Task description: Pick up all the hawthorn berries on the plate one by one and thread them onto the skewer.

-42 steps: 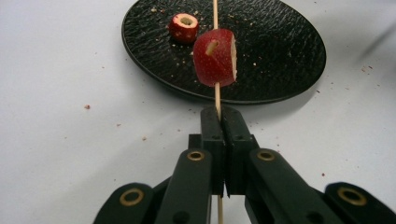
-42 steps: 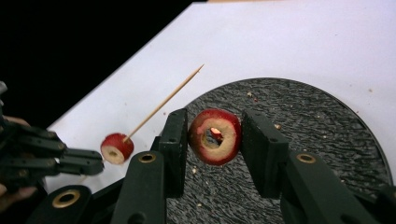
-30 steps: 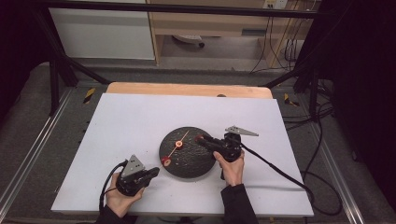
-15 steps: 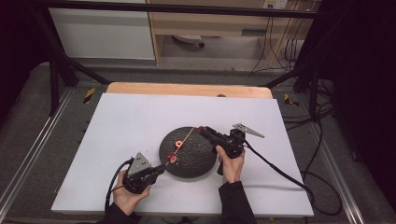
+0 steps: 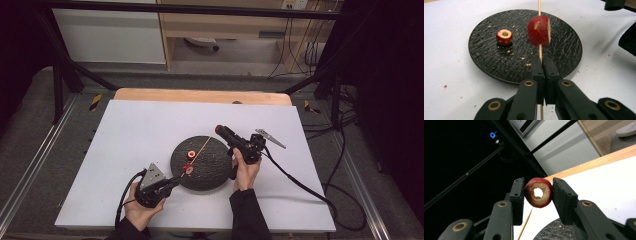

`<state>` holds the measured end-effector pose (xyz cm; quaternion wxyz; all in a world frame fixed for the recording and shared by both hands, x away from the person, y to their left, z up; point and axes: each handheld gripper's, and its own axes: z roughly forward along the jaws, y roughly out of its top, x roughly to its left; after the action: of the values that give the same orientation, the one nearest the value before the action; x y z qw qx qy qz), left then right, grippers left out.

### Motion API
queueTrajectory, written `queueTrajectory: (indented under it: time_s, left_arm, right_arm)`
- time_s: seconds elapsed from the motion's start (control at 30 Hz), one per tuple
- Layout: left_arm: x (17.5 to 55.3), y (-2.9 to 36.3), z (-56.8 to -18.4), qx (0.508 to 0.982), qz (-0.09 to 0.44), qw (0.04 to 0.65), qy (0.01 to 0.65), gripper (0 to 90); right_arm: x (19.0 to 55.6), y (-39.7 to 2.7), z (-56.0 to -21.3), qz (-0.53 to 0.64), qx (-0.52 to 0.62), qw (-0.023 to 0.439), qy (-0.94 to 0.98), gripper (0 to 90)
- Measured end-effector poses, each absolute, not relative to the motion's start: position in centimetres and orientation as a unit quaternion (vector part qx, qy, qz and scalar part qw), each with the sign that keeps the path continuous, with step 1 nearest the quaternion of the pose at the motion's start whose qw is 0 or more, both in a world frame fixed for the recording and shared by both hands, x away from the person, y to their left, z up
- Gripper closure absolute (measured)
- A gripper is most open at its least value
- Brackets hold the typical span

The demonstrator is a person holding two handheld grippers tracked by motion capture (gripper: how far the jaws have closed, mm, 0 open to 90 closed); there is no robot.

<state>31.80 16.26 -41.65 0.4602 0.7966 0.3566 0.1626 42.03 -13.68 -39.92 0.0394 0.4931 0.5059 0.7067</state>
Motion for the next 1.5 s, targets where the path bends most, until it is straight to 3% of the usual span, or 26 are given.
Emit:
queueTrajectory:
  time_s: [1.5]
  left_arm:
    - [32.1,13.3,-41.4,0.769,0.179,0.477,0.386,88.6]
  right_arm:
    - [41.5,-12.7,-41.0,0.734,0.516,-0.002,0.442,63.8]
